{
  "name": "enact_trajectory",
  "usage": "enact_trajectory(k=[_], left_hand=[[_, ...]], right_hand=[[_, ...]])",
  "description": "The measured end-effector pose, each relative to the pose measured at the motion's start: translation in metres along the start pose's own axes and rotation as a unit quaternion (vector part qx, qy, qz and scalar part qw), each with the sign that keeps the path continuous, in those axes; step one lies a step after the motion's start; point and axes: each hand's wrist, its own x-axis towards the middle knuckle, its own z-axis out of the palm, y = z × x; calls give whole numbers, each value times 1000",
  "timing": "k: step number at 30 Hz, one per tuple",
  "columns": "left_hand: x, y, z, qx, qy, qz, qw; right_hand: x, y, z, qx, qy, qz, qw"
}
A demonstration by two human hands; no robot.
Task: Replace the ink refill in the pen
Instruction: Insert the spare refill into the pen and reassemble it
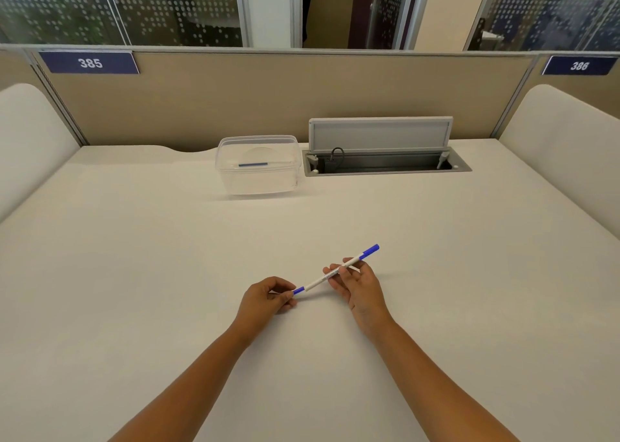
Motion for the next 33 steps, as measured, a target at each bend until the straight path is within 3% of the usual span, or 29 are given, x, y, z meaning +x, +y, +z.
enact_trajectory(k=[20,33], left_hand=[[-2,1,0,-19,3,3,1000],[-3,1,-1,-5,7,-3,1000]], right_hand=[[-3,0,5,-14,28,-21,999],[-3,-2,1,-26,-6,-8,1000]])
